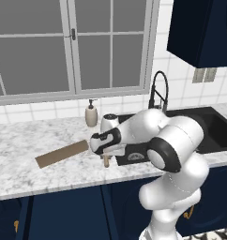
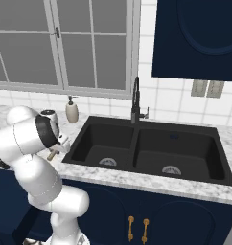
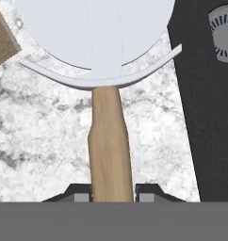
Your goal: Pick the pizza cutter from the drawer and place it on the counter.
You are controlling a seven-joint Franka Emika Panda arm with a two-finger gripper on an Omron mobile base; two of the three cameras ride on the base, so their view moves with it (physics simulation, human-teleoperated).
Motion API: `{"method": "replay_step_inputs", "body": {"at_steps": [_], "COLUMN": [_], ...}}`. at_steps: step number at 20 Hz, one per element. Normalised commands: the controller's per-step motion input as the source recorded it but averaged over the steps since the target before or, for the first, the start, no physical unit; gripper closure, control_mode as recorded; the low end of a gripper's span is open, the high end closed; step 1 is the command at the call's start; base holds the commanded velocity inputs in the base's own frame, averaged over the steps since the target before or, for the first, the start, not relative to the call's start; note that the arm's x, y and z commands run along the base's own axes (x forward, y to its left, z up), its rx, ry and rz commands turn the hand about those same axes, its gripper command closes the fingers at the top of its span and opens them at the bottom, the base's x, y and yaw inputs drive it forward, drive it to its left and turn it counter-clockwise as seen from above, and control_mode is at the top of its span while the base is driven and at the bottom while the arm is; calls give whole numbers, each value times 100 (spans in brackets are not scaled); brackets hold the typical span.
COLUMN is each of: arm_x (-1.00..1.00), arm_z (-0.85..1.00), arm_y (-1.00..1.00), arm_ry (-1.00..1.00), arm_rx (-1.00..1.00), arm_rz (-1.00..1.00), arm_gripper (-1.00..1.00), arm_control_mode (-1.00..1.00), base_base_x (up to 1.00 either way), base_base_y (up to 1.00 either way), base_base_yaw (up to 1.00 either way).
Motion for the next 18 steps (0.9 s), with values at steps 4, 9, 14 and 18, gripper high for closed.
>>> {"method": "replay_step_inputs", "body": {"at_steps": [4,9,14,18], "arm_x": [34,47,0,0], "arm_z": [-23,-18,-1,0], "arm_y": [12,22,3,0], "arm_ry": [4,3,-1,0], "arm_rx": [0,0,-2,0], "arm_rz": [0,0,-1,0], "arm_gripper": [100,100,100,-100], "arm_control_mode": [-100,-100,-100,-100], "base_base_x": [0,0,0,0], "base_base_y": [0,0,0,0], "base_base_yaw": [0,0,0,0]}}
